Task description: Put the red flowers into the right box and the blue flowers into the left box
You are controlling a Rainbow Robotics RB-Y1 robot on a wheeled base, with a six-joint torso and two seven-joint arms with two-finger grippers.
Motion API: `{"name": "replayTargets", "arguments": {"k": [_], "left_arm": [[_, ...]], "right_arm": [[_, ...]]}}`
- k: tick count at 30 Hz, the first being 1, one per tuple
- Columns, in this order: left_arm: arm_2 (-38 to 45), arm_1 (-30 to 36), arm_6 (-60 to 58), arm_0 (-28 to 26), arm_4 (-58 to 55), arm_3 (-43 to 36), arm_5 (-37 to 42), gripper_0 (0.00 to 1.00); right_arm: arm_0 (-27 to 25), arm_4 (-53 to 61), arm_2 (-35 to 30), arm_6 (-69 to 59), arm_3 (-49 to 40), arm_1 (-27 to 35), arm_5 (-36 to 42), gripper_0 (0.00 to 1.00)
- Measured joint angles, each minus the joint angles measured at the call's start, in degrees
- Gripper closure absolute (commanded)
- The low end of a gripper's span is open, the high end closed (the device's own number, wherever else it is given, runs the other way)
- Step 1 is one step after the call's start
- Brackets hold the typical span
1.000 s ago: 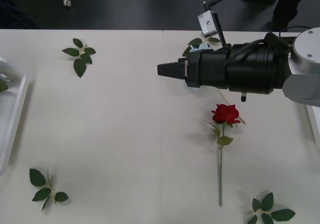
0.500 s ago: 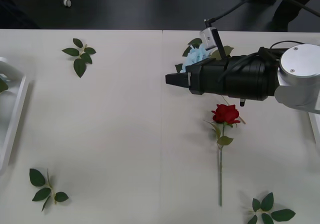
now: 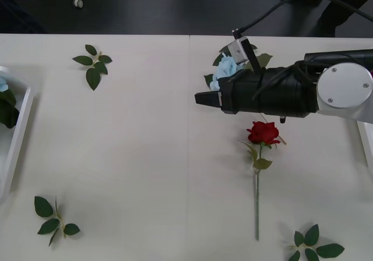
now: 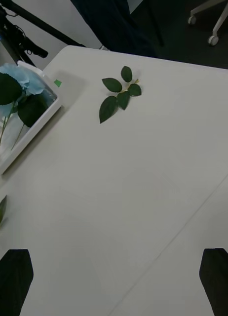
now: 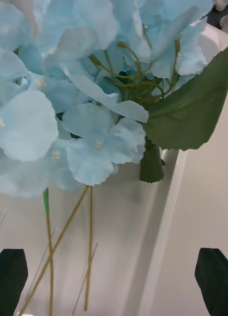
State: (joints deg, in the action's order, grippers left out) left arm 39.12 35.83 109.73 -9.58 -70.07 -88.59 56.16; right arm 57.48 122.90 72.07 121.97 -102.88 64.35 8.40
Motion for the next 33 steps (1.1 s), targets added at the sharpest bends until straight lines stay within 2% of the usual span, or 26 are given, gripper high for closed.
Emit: {"name": "replayTargets", "arguments": {"k": [5, 8, 12, 16, 20, 23, 27, 33], "left_arm": [[0.0, 0.0, 0.0, -2.9, -9.3, -1.9, 0.0, 0.0], [-0.2, 0.0, 0.1, -5.3, -15.2, -4.8, 0.0, 0.0], [-2.4, 0.0, 0.5, -9.1, -27.1, -9.5, 0.2, 0.0], [-3.9, 0.0, 10.4, -10.7, -31.0, -12.3, 5.5, 0.0], [-3.9, 0.0, 15.0, -10.3, -33.4, -13.4, 12.9, 0.0], [-3.9, 0.0, 16.0, -8.9, -34.1, -13.4, 17.8, 0.0], [-3.9, 0.0, 23.6, -5.9, -34.1, -13.4, 25.3, 0.0], [-3.1, 0.0, 26.9, -0.4, -30.5, -13.5, 34.9, 0.0]], "right_arm": [[-3.5, -9.7, -2.4, -6.2, -0.1, 0.0, -0.7, 0.0], [-6.5, -14.6, -4.1, -13.7, -0.2, 0.0, -2.6, 0.0], [-11.5, -25.0, -7.0, -16.6, -1.2, 0.0, -3.6, 0.0], [-16.7, -32.4, -10.9, -21.8, -1.8, 0.0, -3.5, 0.0], [-18.3, -39.4, -11.1, -25.9, -1.8, 0.3, -3.5, 0.0], [-18.3, -40.5, -10.1, -26.0, -1.8, 1.5, -3.5, 0.0], [-18.3, -41.2, -9.3, -27.7, -2.2, 4.5, -2.9, 0.0], [-18.3, -38.6, -11.3, -29.1, -5.4, 9.9, 7.4, 0.0]]}}
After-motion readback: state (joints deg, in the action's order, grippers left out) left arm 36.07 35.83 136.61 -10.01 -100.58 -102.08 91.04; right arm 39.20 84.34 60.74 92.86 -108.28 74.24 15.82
